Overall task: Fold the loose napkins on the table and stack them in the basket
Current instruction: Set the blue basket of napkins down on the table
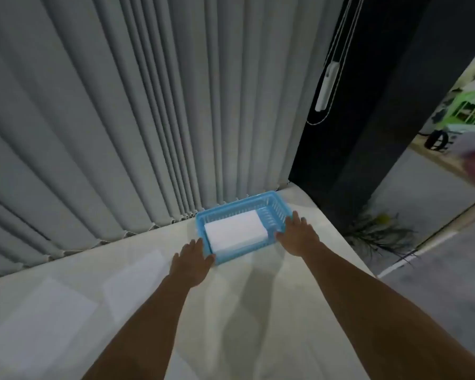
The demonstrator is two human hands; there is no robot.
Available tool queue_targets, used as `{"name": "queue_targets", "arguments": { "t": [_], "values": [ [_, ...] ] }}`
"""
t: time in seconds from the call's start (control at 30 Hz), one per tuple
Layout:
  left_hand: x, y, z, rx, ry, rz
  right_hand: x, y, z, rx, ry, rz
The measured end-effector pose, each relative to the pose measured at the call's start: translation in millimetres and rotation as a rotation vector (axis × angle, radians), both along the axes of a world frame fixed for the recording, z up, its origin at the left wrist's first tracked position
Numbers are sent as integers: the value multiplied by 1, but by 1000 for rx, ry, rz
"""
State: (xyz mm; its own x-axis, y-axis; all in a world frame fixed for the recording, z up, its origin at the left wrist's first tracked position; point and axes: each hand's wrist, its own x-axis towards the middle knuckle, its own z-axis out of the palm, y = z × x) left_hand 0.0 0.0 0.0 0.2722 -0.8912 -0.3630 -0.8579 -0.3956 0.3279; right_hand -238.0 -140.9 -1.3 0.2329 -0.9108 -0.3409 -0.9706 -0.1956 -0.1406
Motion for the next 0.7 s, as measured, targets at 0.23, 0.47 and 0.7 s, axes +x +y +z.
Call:
{"name": "queue_targets", "arguments": {
  "t": [0.23, 0.47, 0.7],
  "values": [
    [-13, -29, -22, -76, 130, 245, -16, -45, -20, 81, -61, -49],
    [-15, -24, -39, -113, 218, 345, -16, -42, -33, 81, -354, -208],
    [-13, -27, -30, -172, 415, 510, -10, -23, -23, 9, -488, -301]
  ]
}}
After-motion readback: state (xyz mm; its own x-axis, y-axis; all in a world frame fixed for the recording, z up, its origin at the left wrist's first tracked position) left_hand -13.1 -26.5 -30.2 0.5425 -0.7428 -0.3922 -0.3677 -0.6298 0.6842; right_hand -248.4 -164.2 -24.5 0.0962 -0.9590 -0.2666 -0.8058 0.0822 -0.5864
